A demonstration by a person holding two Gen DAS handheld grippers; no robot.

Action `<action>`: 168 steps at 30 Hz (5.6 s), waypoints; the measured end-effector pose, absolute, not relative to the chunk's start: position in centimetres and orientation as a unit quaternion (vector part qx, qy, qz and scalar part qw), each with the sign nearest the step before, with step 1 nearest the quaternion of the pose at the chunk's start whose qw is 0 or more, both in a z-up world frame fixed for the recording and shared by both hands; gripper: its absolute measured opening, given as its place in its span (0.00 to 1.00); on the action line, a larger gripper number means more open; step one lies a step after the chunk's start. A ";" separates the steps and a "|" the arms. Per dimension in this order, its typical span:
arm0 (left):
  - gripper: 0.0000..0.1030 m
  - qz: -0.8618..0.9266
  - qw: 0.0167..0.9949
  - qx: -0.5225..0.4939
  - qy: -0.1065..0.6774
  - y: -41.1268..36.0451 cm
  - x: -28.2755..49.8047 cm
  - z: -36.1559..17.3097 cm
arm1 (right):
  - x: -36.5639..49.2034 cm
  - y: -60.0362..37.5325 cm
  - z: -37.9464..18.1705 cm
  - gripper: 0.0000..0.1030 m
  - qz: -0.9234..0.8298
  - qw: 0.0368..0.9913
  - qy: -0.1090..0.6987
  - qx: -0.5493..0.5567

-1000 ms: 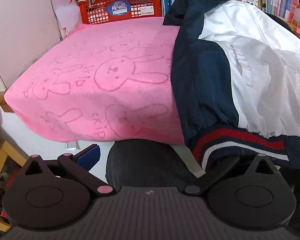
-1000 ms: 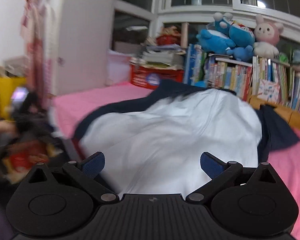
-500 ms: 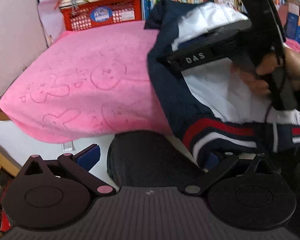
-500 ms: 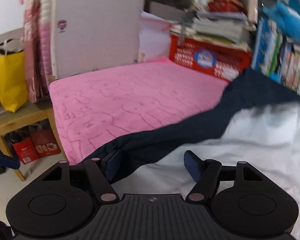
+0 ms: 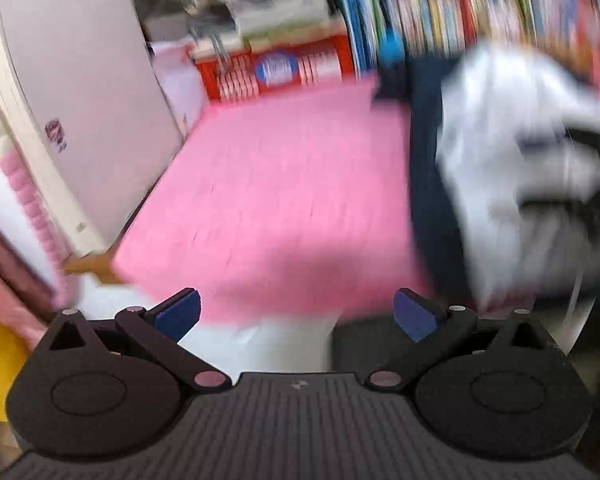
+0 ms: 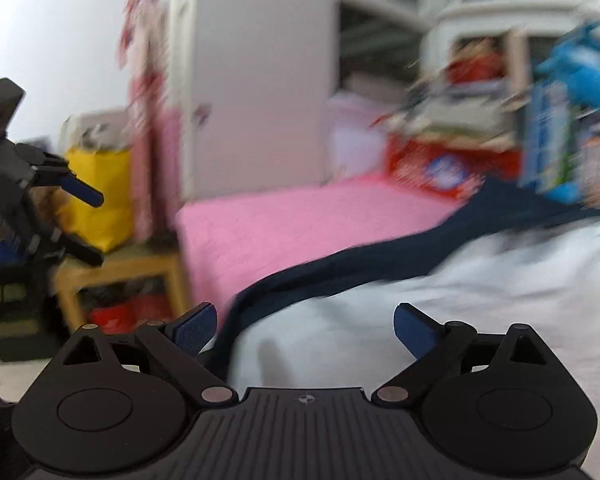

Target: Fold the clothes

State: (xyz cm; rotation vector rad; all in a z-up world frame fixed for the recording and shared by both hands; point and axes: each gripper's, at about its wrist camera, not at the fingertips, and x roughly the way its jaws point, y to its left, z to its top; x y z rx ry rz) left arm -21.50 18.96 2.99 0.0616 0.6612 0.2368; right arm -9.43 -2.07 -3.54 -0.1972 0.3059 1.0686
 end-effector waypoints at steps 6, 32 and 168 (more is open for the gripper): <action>1.00 0.020 0.960 0.012 0.281 12.6 -11.7 2.8 | -4.2 -14.0 -1.0 0.94 0.250 0.956 0.150 -0.032; 1.00 0.010 0.953 0.006 0.302 8.8 -3.7 -5.3 | 4.0 -31.2 -0.9 0.35 -0.153 0.968 0.198 0.021; 0.44 0.210 0.930 -0.154 0.258 38.0 1.0 0.4 | 5.4 -11.9 -4.7 1.00 0.154 0.929 0.333 -0.042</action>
